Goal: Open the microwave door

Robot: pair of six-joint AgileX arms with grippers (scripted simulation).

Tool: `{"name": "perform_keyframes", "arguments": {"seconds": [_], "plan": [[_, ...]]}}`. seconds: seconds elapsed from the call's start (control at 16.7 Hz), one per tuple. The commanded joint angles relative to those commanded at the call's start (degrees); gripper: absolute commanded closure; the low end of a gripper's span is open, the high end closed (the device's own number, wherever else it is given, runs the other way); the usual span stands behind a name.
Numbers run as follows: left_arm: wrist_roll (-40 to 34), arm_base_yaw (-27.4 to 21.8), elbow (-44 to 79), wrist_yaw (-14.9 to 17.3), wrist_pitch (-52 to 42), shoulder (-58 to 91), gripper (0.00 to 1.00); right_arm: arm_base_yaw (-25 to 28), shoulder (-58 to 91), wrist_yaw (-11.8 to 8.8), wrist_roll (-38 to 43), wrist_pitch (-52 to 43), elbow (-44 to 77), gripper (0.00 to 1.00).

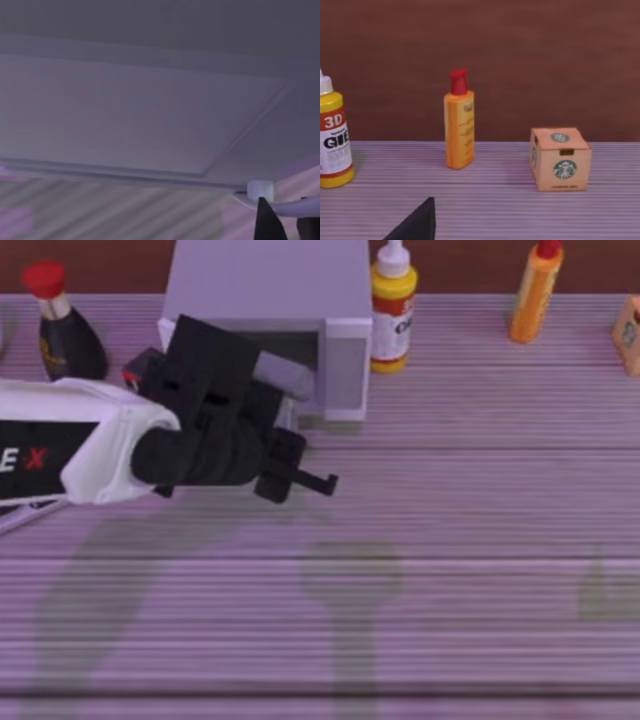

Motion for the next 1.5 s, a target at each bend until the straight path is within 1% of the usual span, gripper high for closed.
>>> {"name": "perform_keyframes", "arguments": {"seconds": [0.18, 0.3, 0.6, 1.5], "plan": [[0.00, 0.00, 0.00, 0.00, 0.00, 0.00, 1.00, 0.00, 0.00, 0.00, 0.00, 0.00, 0.00, 0.00], [-0.17, -0.37, -0.03, 0.60, -0.08, 0.04, 1.00, 0.00, 0.00, 0.00, 0.00, 0.00, 0.00, 0.00], [2.37, 0.98, -1.23, 2.04, 0.11, -1.02, 1.00, 0.00, 0.00, 0.00, 0.00, 0.00, 0.00, 0.00], [2.37, 0.98, -1.23, 2.04, 0.11, -1.02, 1.00, 0.00, 0.00, 0.00, 0.00, 0.00, 0.00, 0.00]]}}
